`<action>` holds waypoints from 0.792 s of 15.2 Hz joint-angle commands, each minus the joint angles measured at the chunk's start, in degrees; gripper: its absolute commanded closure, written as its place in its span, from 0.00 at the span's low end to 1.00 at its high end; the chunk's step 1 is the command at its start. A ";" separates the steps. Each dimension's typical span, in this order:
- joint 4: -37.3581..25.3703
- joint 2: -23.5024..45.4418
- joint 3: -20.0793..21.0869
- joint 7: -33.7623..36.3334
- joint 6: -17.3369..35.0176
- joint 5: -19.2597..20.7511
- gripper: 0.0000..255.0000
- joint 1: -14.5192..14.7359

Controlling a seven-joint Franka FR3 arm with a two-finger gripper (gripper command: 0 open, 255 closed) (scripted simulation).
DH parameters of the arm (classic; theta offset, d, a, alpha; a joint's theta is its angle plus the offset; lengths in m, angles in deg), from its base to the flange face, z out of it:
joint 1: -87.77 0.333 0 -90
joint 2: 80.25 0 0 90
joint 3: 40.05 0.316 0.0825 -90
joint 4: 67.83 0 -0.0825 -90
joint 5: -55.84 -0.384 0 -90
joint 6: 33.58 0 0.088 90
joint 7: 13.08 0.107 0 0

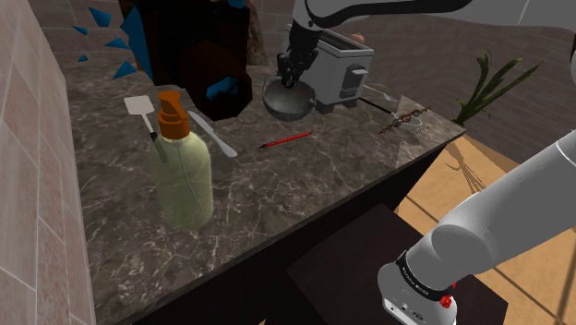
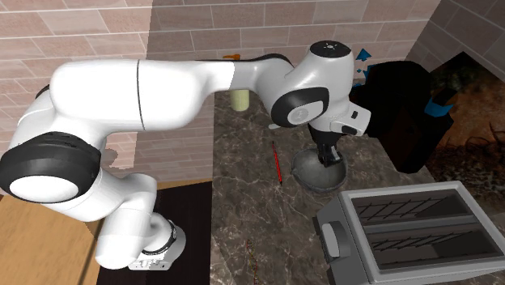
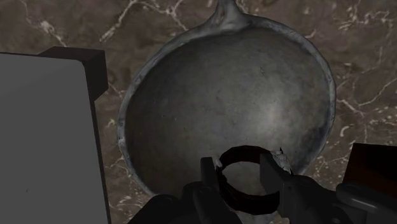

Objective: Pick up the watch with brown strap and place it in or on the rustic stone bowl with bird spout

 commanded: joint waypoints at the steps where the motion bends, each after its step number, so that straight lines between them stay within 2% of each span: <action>1: 0.00 0.00 0.00 0.00 0.01 0.00 0.00 0.00; 6: 0.00 0.00 0.00 0.00 0.01 0.00 0.00 0.00; 10: -5.28 -1.72 0.05 -0.41 -6.94 -0.60 0.00 0.18; 12: -5.27 -1.72 0.05 -0.41 -6.94 -0.60 0.00 0.18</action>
